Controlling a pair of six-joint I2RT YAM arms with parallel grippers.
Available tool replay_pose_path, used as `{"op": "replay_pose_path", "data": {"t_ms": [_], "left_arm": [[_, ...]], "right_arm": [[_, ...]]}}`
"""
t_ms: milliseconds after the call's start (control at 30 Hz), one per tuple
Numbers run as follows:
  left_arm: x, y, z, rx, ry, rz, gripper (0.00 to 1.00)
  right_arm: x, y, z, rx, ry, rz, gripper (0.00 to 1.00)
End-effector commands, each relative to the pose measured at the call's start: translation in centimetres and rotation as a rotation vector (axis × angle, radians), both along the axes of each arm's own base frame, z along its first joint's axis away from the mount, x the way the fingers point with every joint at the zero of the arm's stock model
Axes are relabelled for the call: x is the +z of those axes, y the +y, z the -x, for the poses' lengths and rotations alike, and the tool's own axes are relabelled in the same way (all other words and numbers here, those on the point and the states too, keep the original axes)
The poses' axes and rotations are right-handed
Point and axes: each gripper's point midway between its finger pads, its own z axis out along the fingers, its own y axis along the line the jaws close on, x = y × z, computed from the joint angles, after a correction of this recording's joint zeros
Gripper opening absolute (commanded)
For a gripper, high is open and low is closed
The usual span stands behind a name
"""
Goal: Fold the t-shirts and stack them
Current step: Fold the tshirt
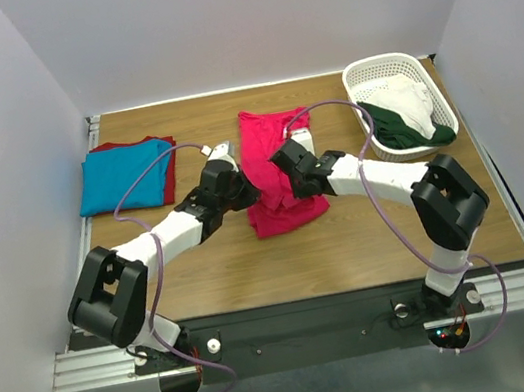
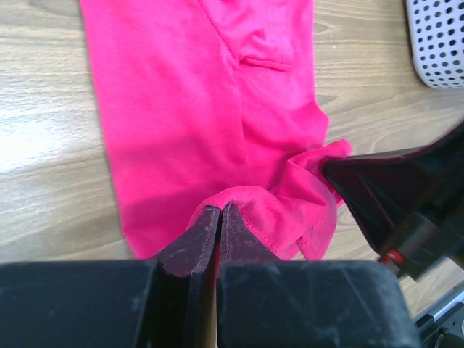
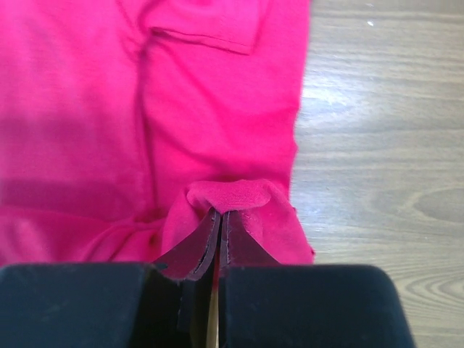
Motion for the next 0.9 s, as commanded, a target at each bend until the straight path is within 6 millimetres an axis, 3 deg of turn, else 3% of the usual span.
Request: {"op": "replay_pose_path", "data": {"t_ms": [0,133,333,367,467,533,567,867], "left_arm": [[1.7,-0.6,-0.9,-0.038,-0.041,0.031,0.00],[1.7,-0.8,0.2,-0.079,-0.034,0.054,0.00],[1.2,-0.4,3.3,-0.127,-0.005,0.072,0.00],[0.4,-0.2,4.2,-0.133,0.017,0.066,0.00],[-0.2,-1.0,6.5,-0.167,0.043,0.062,0.00],[-0.9,-1.5,8.3,-0.181,0.070,0.064,0.00],[-0.8,-1.6,8.9,-0.186,0.073,0.070,0.00],[-3.4,-1.4,14.8,-0.172,0.205,0.108,0.00]], "right_arm": [[4.0,2.1,-1.0,0.048,-0.067,-0.110,0.00],[5.1,1.9,0.2,0.068,-0.057,-0.152,0.00],[4.5,1.6,4.7,0.126,0.048,-0.241,0.01],[3.3,1.3,6.1,0.137,0.092,-0.241,0.00],[2.9,1.1,8.5,0.138,0.133,-0.272,0.00],[1.6,0.6,10.5,0.136,0.182,-0.271,0.00],[2.0,0.7,11.3,0.130,0.182,-0.300,0.00],[-0.1,1.0,18.2,0.129,0.307,-0.379,0.00]]}}
